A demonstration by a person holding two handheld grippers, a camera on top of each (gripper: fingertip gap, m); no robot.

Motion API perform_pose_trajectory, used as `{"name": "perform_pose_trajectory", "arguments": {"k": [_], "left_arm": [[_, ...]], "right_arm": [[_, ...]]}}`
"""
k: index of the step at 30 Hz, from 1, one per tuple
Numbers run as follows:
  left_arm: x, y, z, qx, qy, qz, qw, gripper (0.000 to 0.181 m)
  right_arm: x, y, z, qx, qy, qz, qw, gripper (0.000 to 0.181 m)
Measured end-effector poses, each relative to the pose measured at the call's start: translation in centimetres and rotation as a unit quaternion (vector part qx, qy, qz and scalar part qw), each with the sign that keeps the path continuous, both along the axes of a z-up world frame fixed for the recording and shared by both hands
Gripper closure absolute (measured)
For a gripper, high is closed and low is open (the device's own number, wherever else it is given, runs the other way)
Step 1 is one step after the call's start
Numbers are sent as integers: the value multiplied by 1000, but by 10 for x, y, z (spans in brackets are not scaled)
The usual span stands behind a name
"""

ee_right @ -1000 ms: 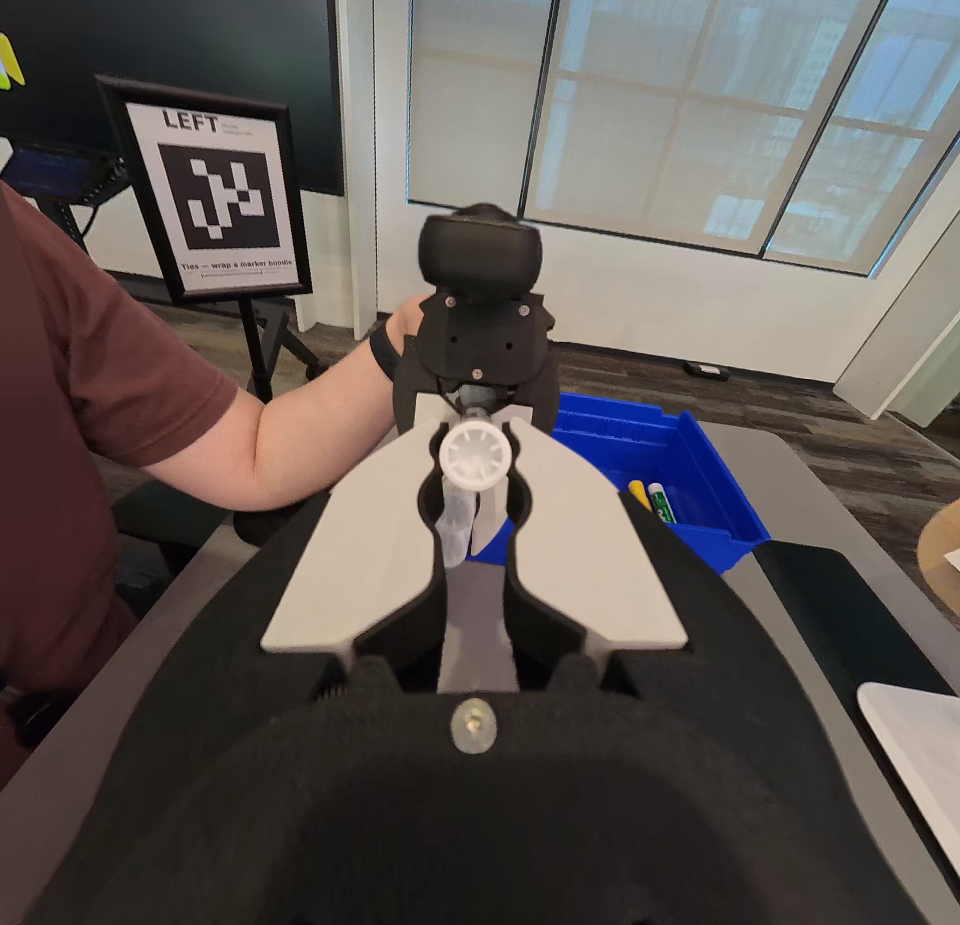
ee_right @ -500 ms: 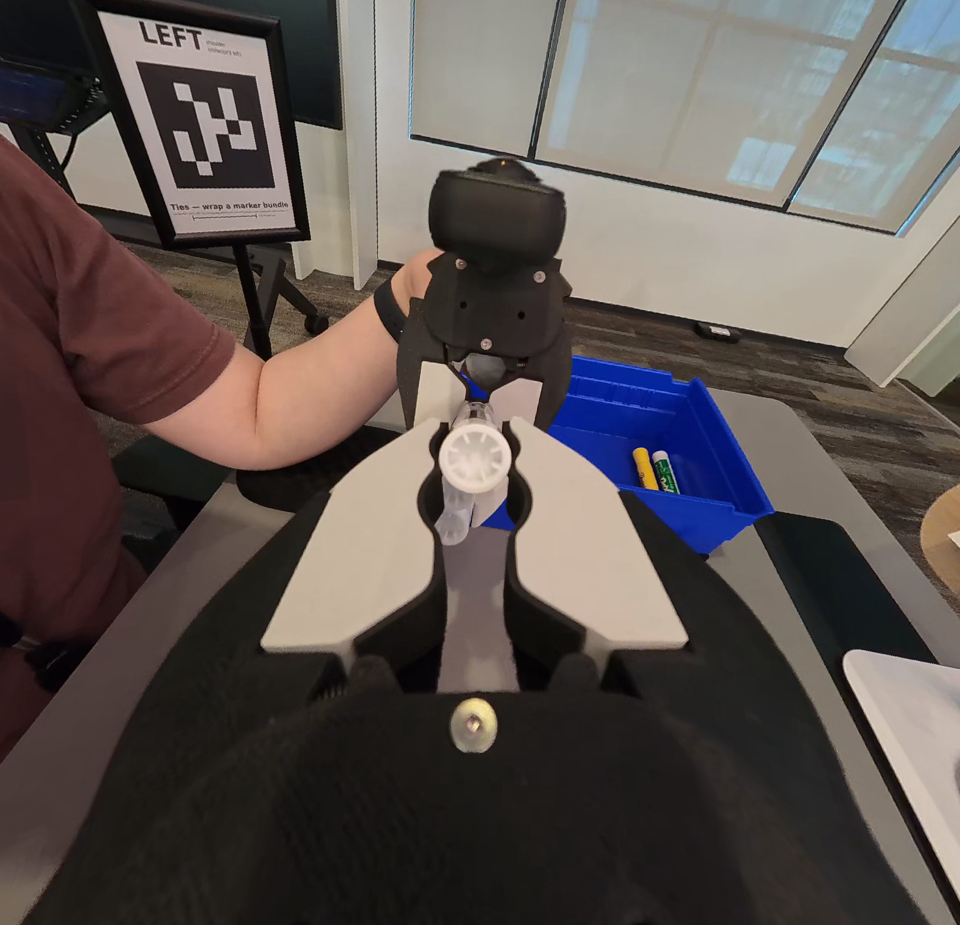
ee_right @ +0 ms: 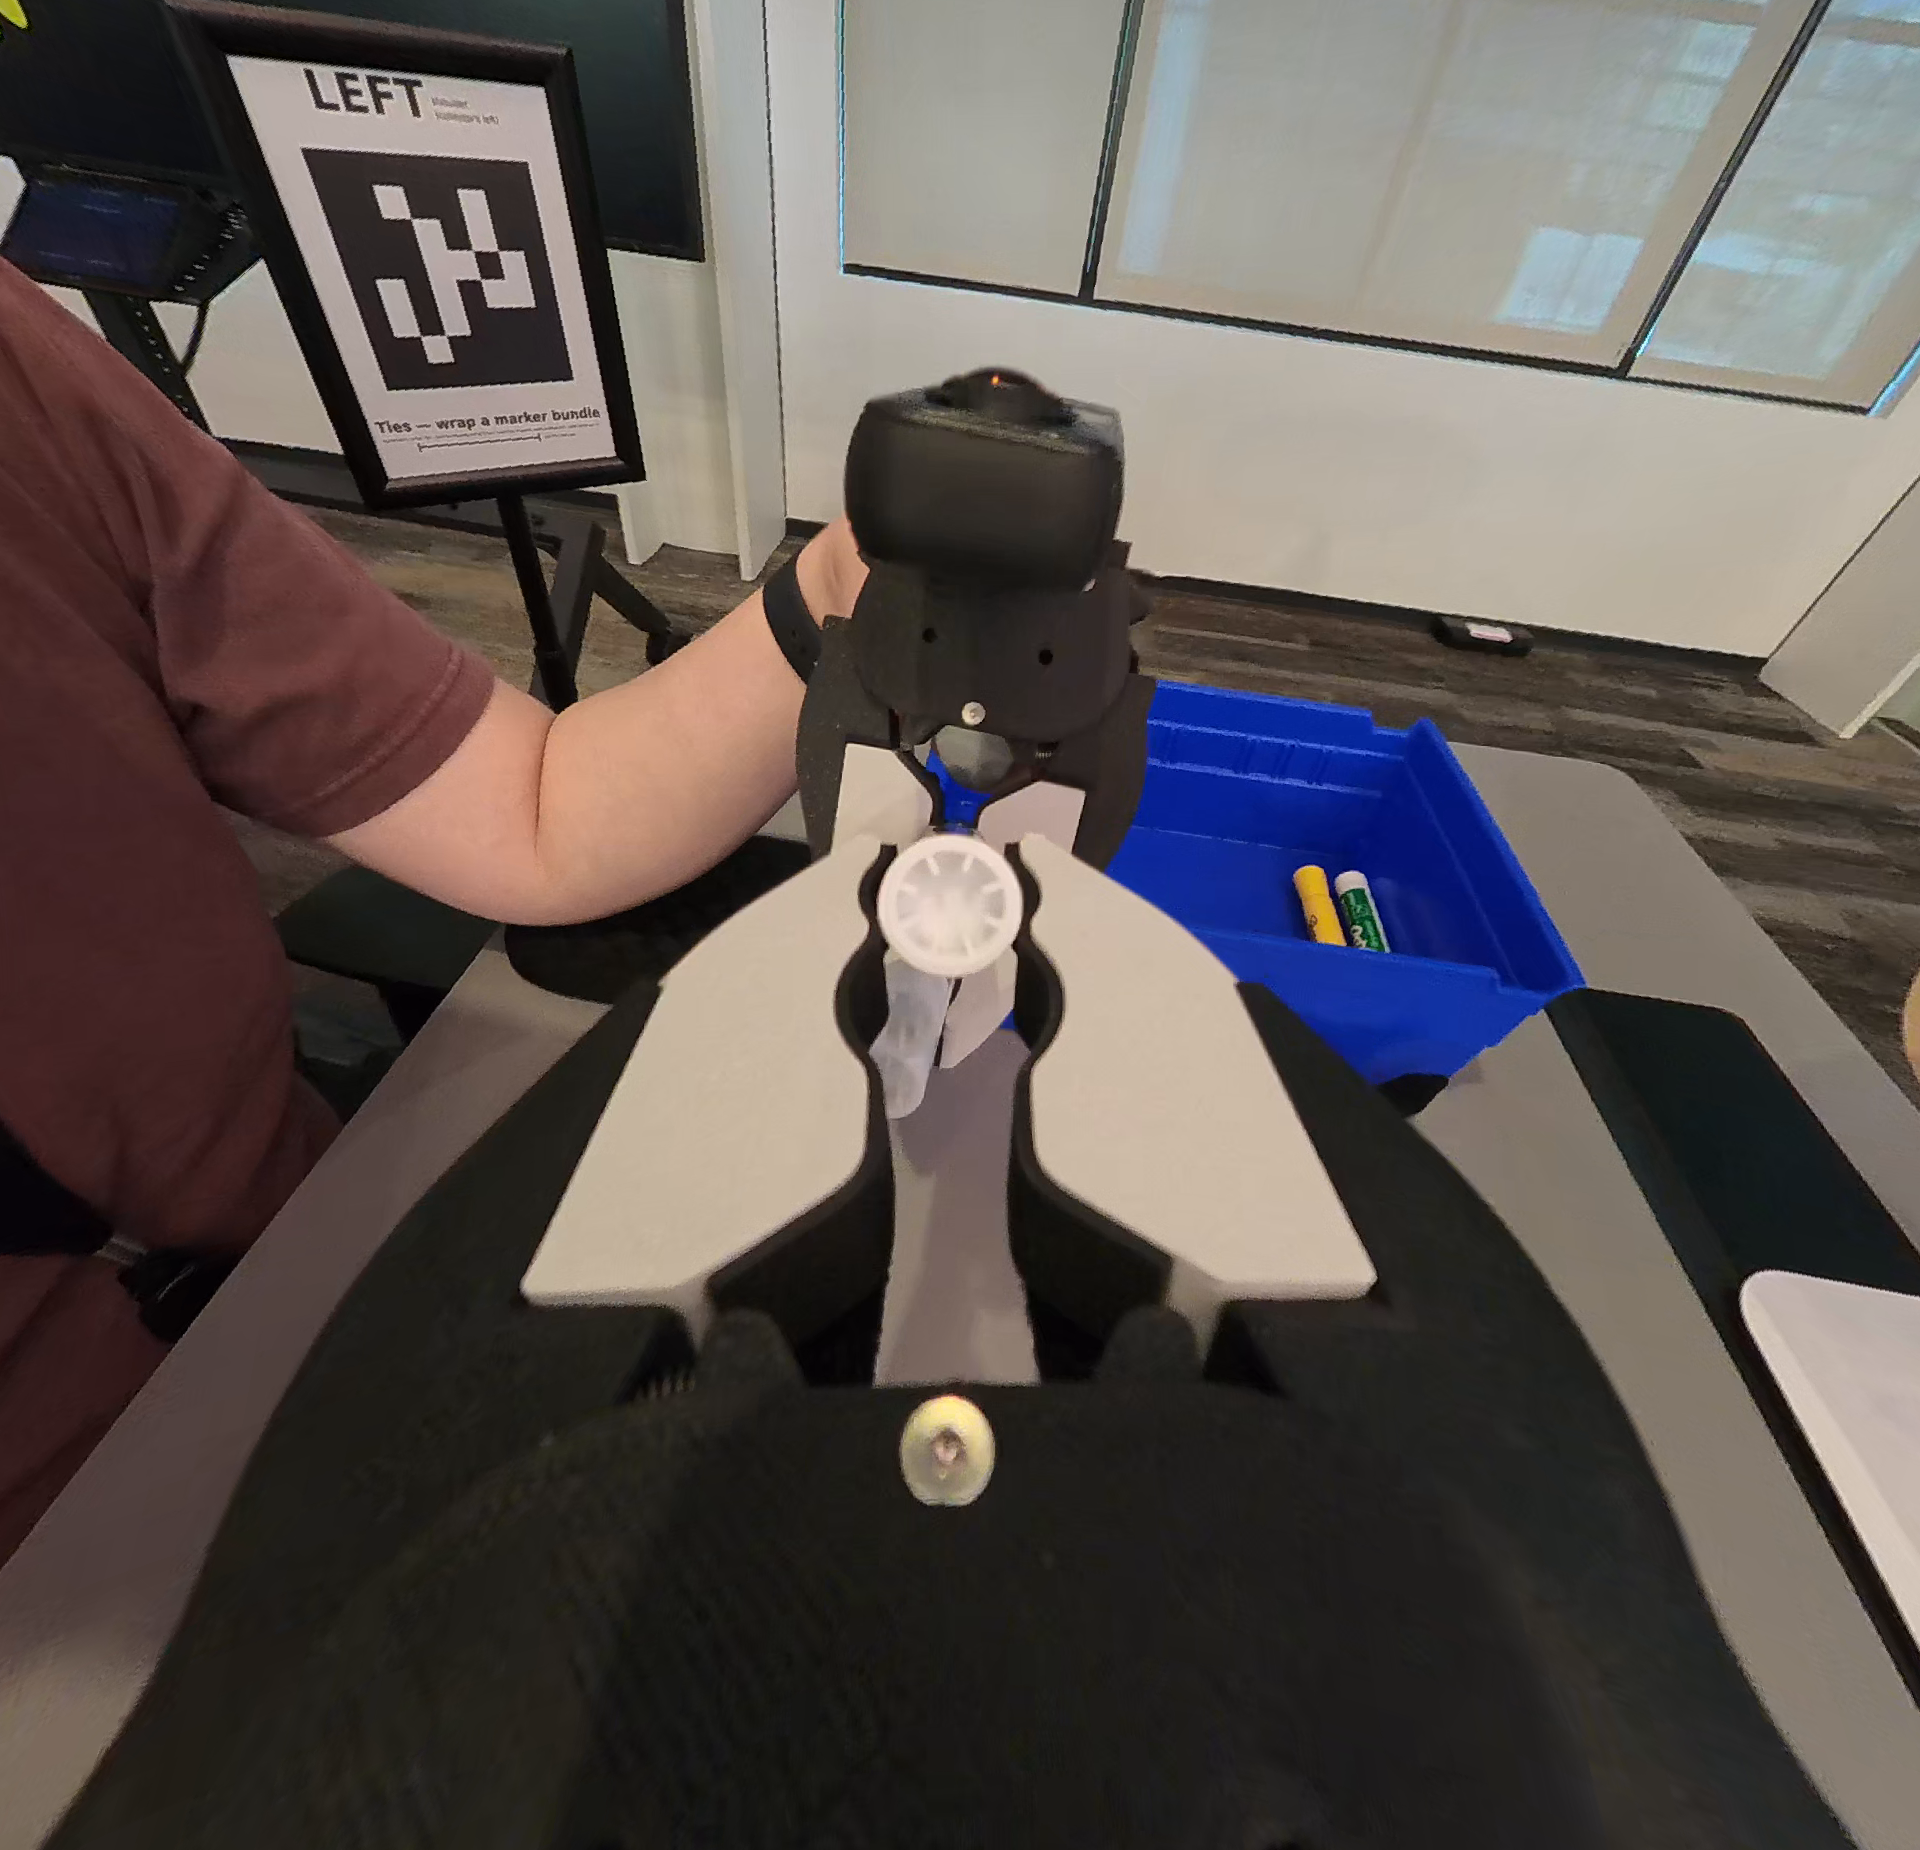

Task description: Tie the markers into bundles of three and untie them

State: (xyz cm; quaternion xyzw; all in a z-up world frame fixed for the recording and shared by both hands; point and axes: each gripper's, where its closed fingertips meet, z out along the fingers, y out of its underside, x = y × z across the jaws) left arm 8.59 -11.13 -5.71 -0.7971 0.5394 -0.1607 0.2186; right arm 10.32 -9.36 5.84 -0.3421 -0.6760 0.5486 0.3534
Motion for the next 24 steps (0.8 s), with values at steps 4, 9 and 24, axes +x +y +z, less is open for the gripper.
{"name": "perform_pose_trajectory", "arguments": {"k": [4,9,24], "left_arm": [[4,5,-9,-13,17,6,1000,166],[15,15,-20,-20,21,1,1000,167],[-5,28,49,19,-184,81,979,167]], "right_arm": [[6,8,-7,-1,-16,10,1000,160],[18,24,-6,-11,-17,5,1000,160],[28,66,-102,-262,-353,-33,898,160]]}}
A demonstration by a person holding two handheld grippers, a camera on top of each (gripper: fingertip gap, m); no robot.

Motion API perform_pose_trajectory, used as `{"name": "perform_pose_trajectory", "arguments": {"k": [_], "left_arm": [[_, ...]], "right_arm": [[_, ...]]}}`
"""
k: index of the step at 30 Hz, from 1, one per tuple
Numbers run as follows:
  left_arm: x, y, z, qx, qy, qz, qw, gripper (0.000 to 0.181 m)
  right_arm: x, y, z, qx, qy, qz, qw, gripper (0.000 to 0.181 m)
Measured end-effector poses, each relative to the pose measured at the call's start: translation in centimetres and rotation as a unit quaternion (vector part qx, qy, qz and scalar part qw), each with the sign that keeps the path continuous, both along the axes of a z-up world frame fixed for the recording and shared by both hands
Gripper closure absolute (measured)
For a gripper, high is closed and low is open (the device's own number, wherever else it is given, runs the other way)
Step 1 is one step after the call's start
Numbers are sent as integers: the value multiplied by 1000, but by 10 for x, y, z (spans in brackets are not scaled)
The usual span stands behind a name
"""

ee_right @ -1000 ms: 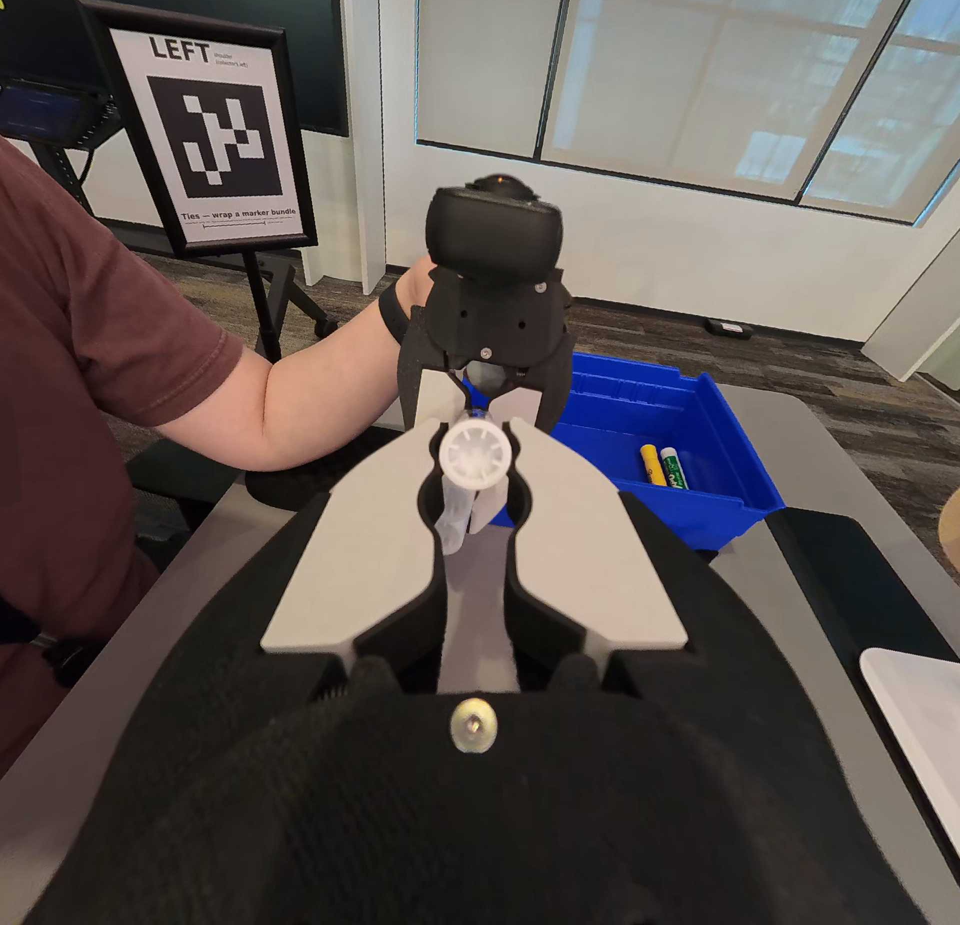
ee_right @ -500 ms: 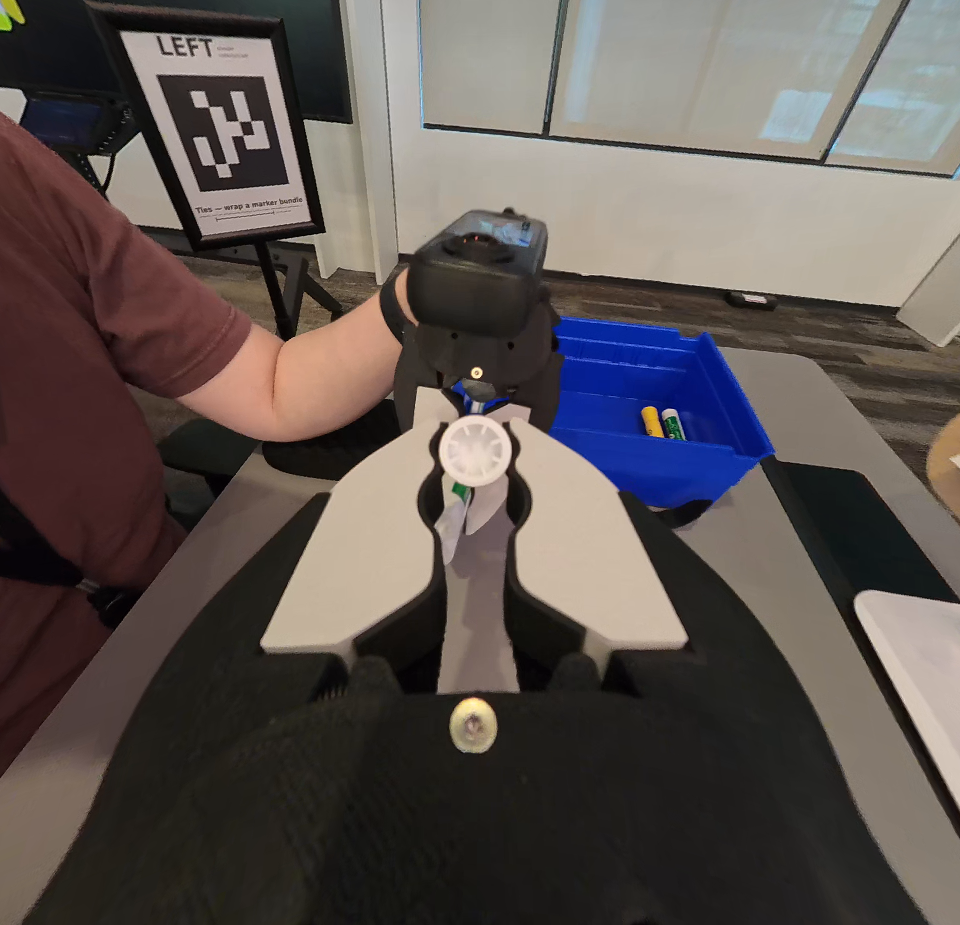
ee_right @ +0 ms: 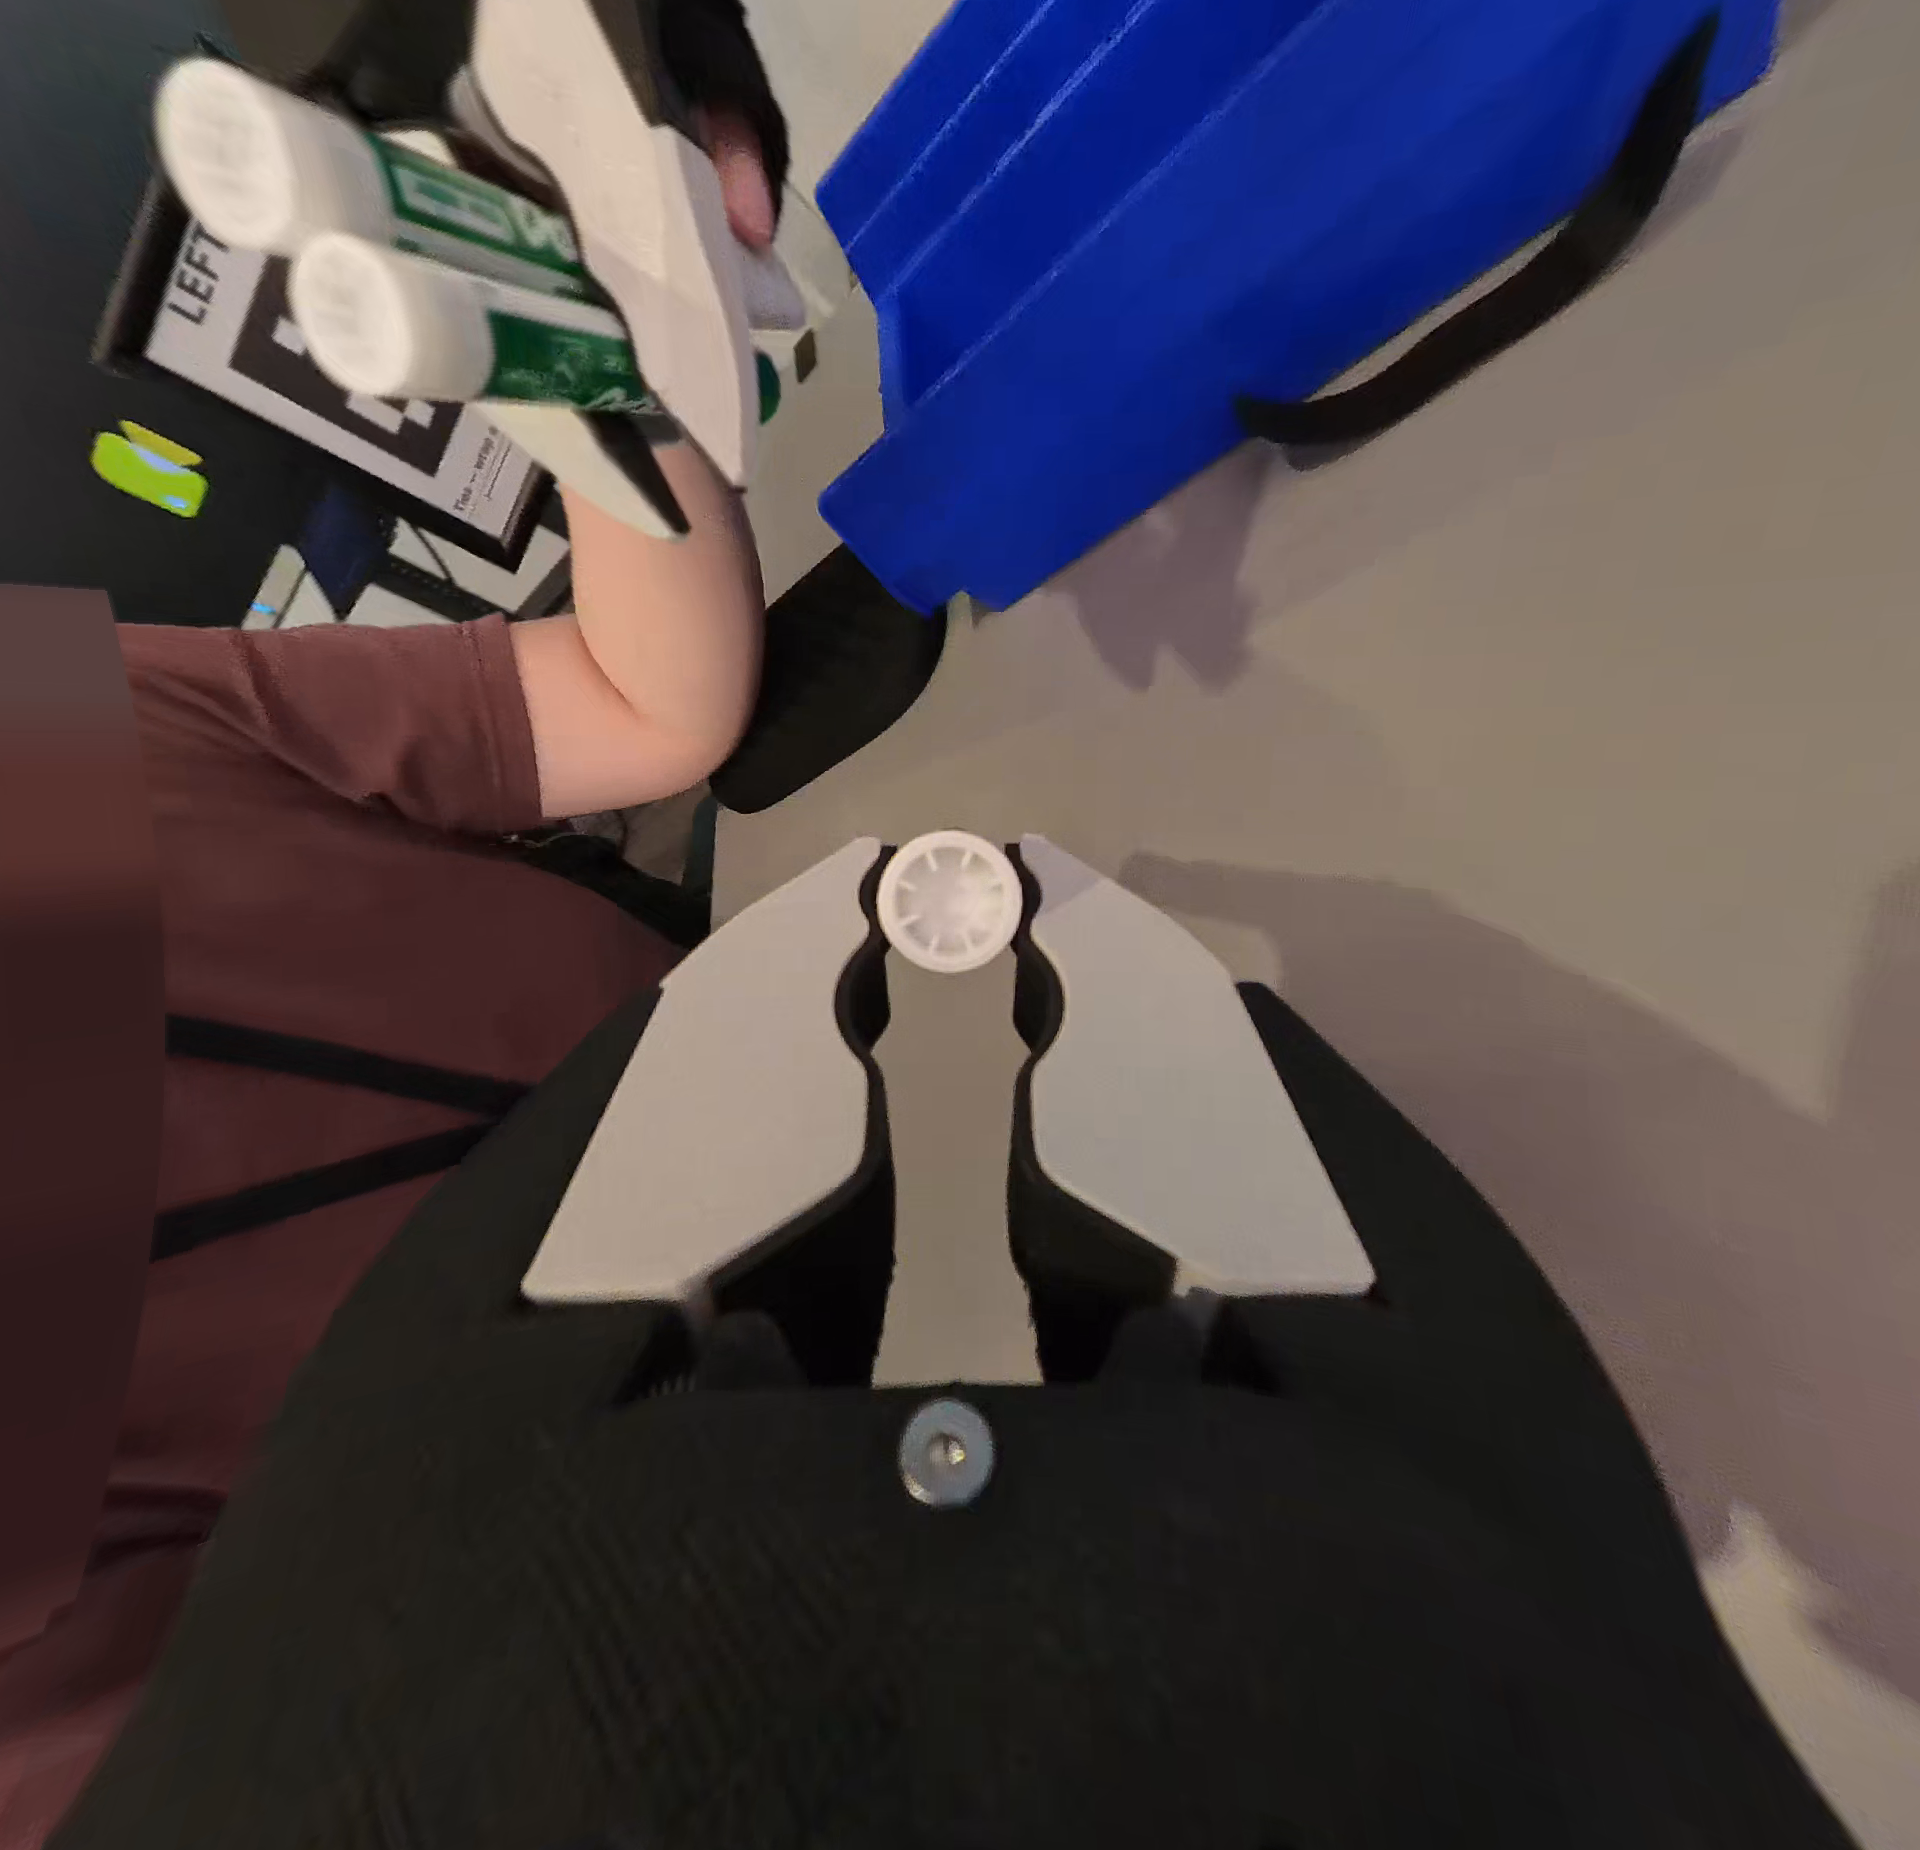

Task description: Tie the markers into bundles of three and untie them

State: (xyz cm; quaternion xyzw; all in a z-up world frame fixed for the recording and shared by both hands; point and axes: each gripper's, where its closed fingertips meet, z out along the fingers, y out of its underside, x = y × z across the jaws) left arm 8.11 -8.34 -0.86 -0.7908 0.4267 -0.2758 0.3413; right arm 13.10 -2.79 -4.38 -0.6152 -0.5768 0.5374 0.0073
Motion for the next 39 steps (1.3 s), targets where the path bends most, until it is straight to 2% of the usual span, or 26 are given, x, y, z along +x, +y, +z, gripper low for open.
{"name": "perform_pose_trajectory", "arguments": {"k": [4,9,15,19,26,34,39], "left_arm": [[-4,2,-7,-4,30,15,999,167],[4,8,5,-6,-12,23,1000,167],[11,8,1,-36,-15,31,999,167],[13,10,6,-35,-30,37,998,167],[12,12,4,-74,-64,47,994,167],[8,13,-5,-101,-49,61,992,167],[7,14,-2,-95,-55,64,992,167]], "right_arm": [[-17,-9,-7,12,18,23,1000,160],[-22,-14,34,58,123,13,991,160],[-28,-28,66,89,203,4,975,160],[-32,-29,67,97,218,-1,971,160],[-41,-25,67,47,224,-21,973,161],[-50,-23,61,4,233,-29,972,161],[-52,-21,58,-8,237,-28,971,161]]}}
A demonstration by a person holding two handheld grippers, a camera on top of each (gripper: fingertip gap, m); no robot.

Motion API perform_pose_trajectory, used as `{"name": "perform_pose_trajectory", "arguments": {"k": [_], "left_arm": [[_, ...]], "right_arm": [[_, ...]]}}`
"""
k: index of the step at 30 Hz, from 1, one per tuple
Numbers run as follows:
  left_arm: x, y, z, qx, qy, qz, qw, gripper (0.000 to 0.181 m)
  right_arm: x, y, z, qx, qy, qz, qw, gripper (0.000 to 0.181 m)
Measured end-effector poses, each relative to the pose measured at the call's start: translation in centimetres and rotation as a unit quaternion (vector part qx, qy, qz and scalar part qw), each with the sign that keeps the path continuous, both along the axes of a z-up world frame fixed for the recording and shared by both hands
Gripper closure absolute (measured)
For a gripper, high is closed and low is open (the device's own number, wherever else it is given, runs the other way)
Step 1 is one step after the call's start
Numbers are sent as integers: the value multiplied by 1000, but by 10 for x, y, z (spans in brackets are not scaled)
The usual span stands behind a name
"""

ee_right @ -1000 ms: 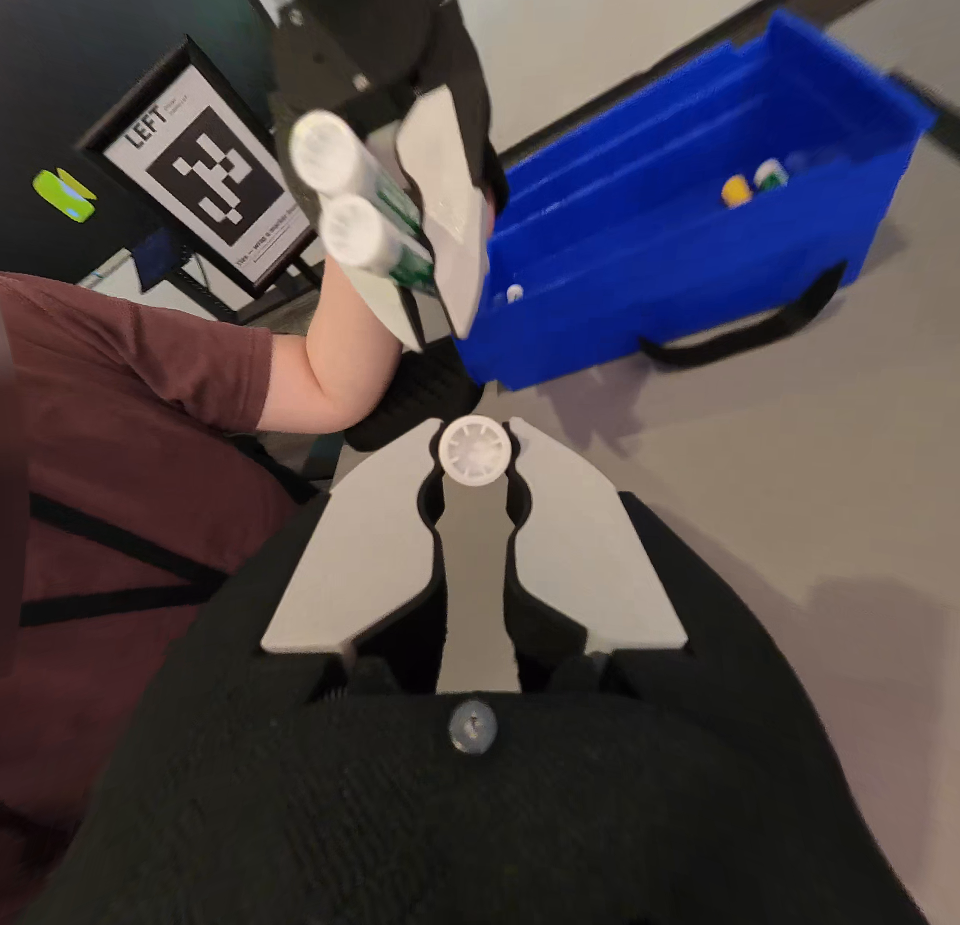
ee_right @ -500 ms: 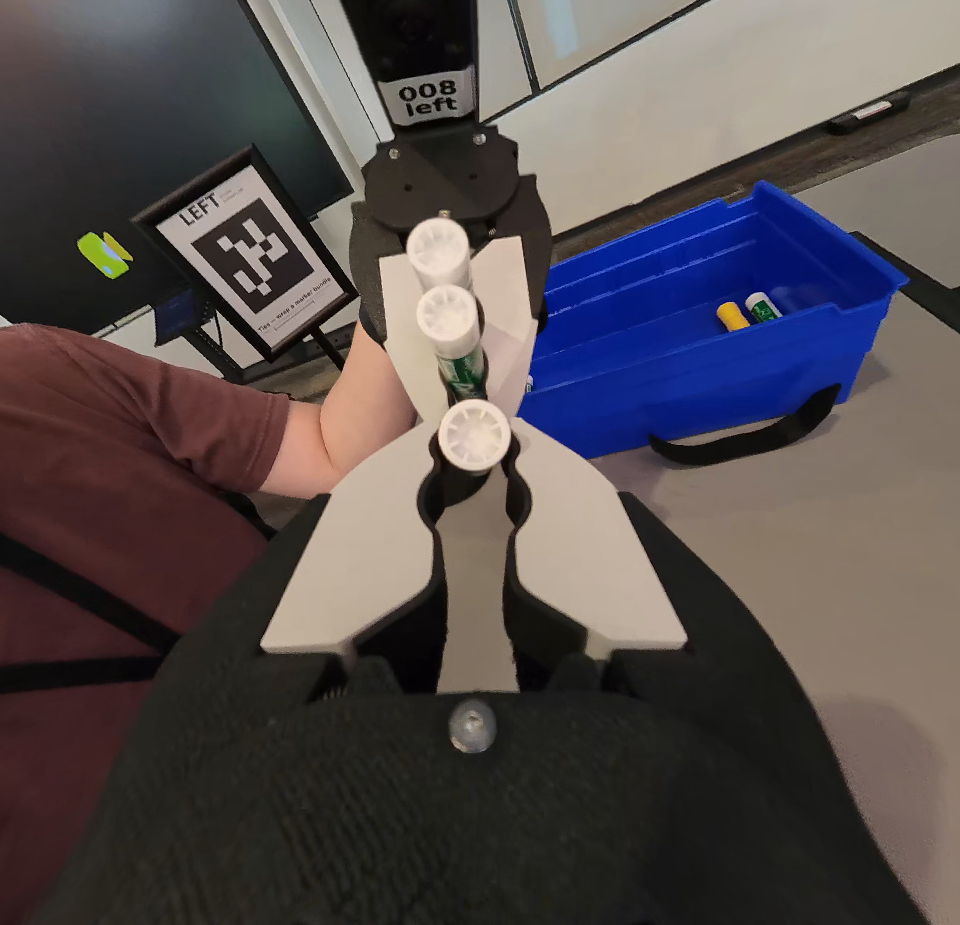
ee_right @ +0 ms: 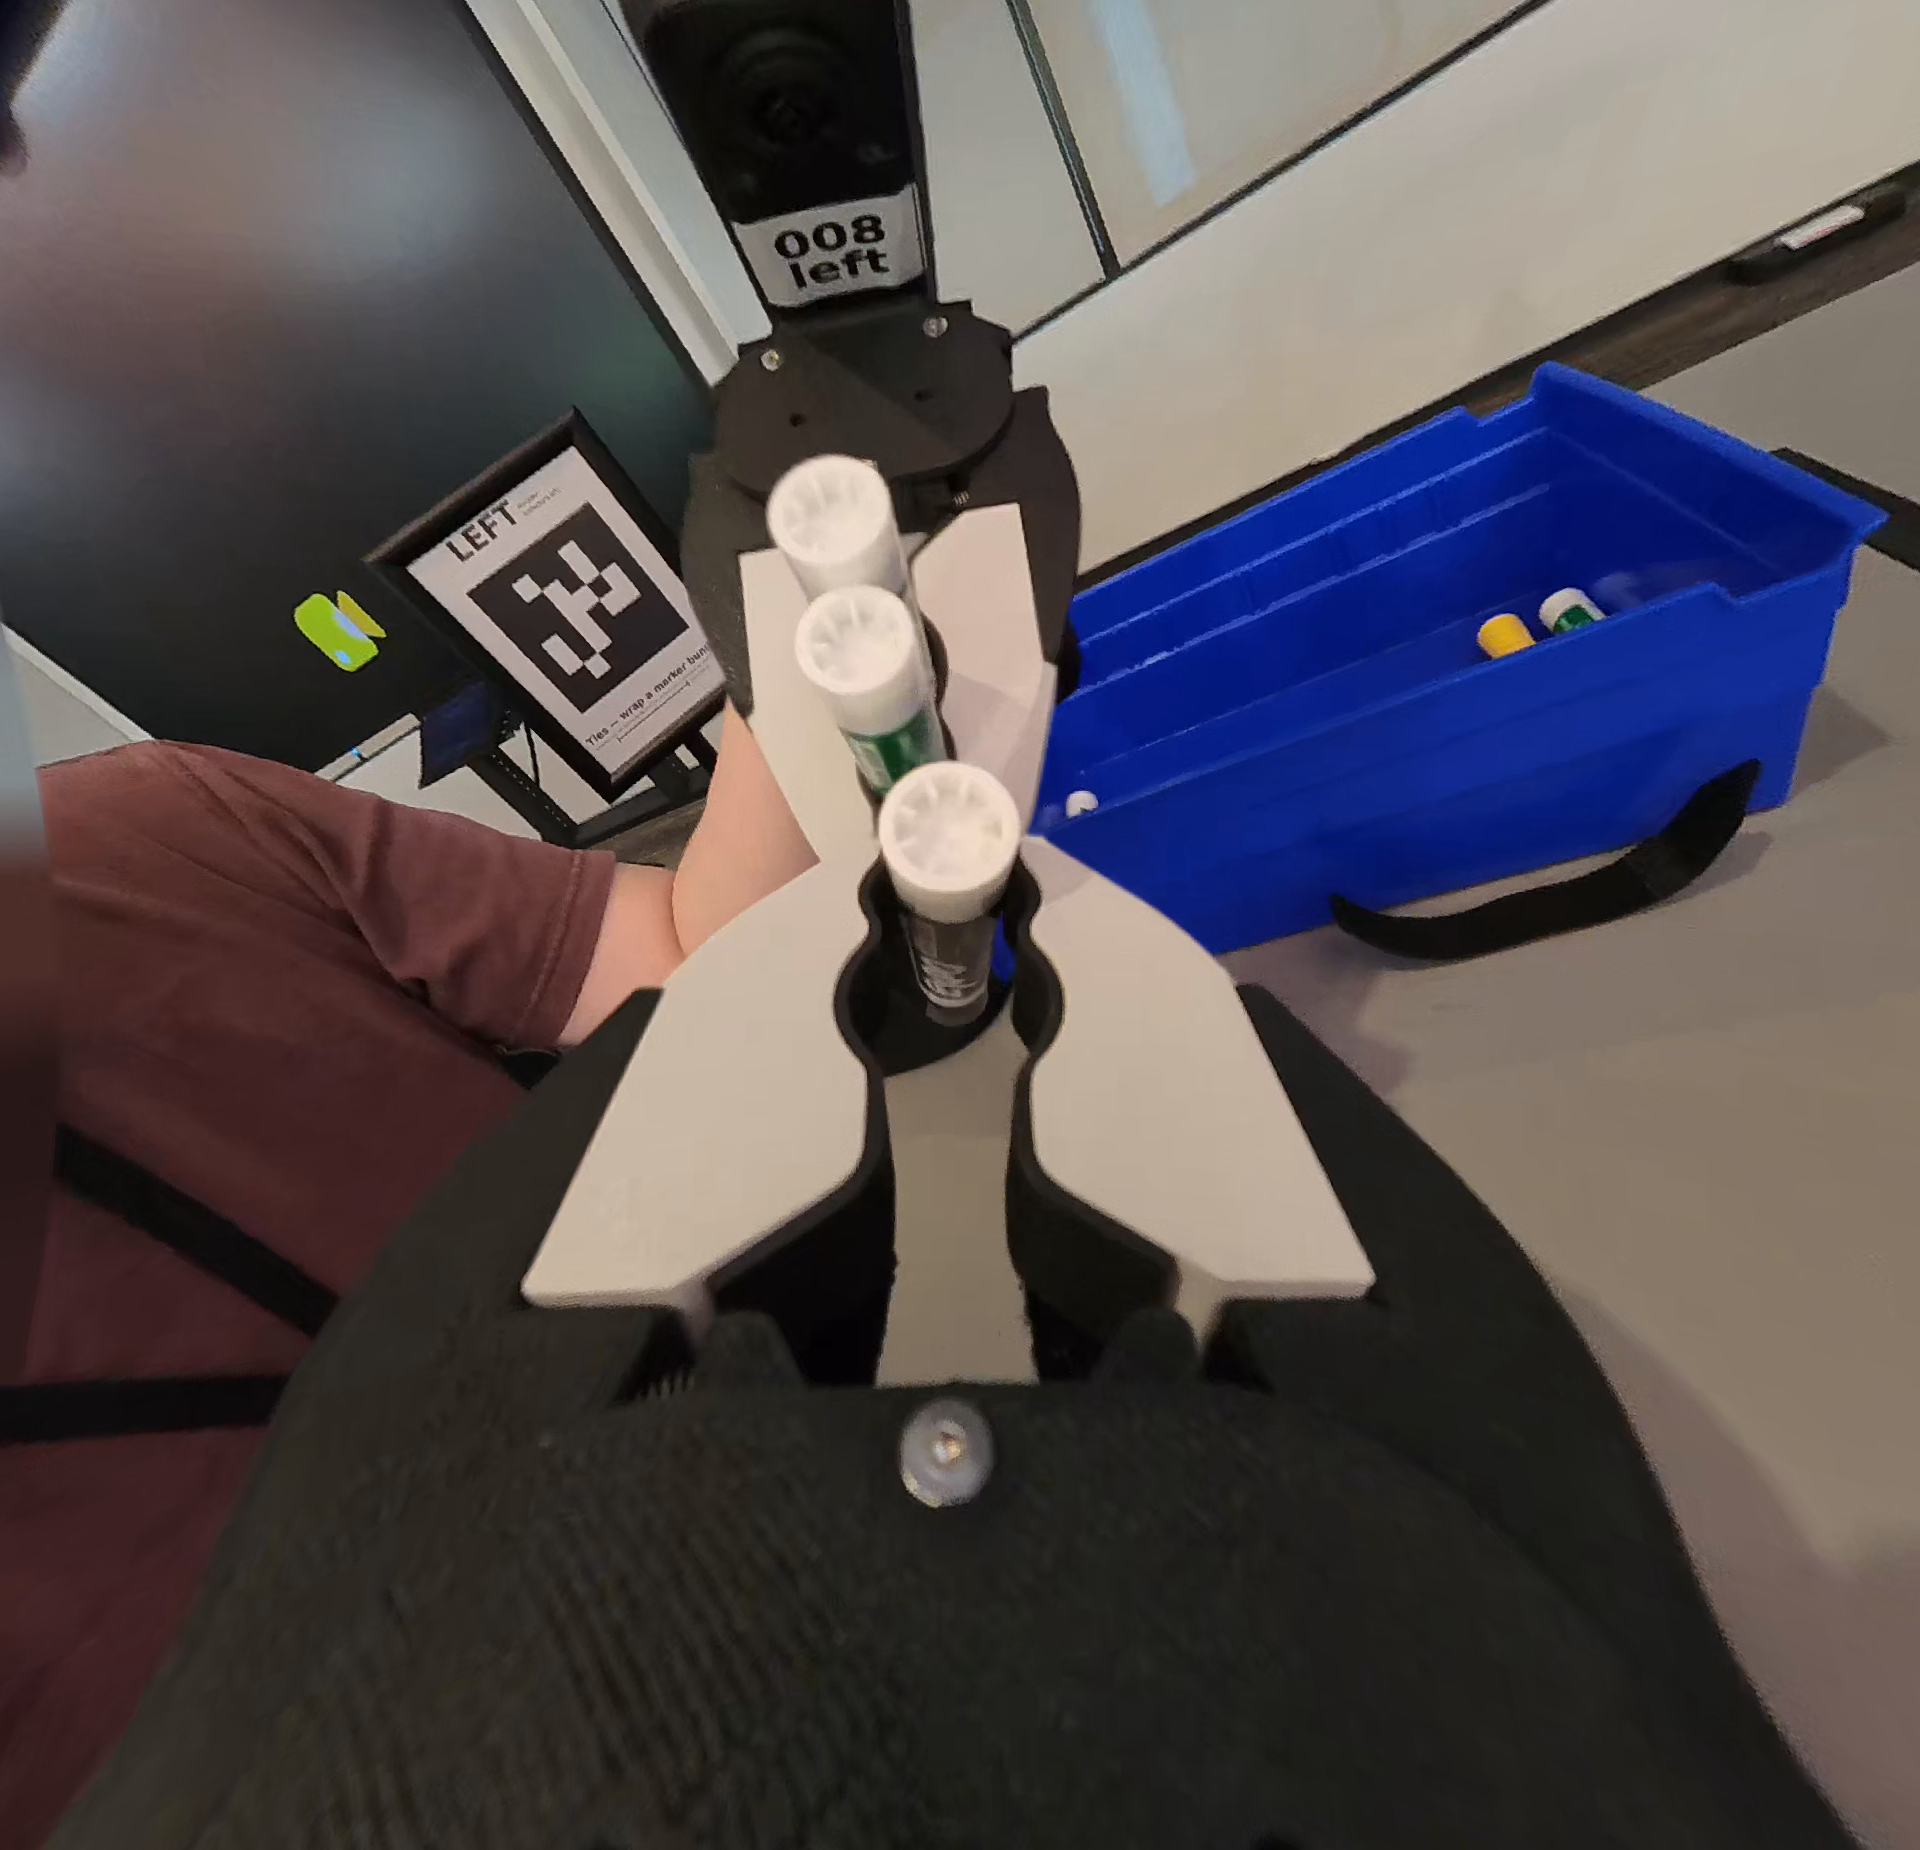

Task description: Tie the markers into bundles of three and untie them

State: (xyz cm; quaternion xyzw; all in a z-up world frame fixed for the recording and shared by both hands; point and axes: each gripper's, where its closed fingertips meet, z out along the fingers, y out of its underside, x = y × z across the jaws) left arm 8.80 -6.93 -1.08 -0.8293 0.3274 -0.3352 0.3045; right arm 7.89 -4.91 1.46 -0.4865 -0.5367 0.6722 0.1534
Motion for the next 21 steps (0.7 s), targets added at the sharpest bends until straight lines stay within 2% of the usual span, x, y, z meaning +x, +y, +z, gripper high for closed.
{"name": "perform_pose_trajectory", "arguments": {"k": [3,5,8,11,14,17,21], "left_arm": [[-2,0,-1,2,8,4,1000,167],[-5,1,-3,3,20,9,1000,167],[-5,0,-11,-5,51,13,999,167],[-5,-4,-32,-36,107,5,994,167],[0,-3,-51,-64,141,-6,988,167],[3,1,-69,-89,166,-9,982,167],[4,1,-82,-108,182,-21,977,167]], "right_arm": [[4,5,-18,18,-60,1,998,161],[14,11,-49,-1,-158,13,987,161],[35,11,-110,-62,-322,52,943,161],[51,8,-151,-117,-422,90,894,160],[62,7,-168,-138,-468,106,866,159],[69,27,-184,-98,-512,42,852,159],[73,48,-186,-31,-519,-17,854,154]]}}
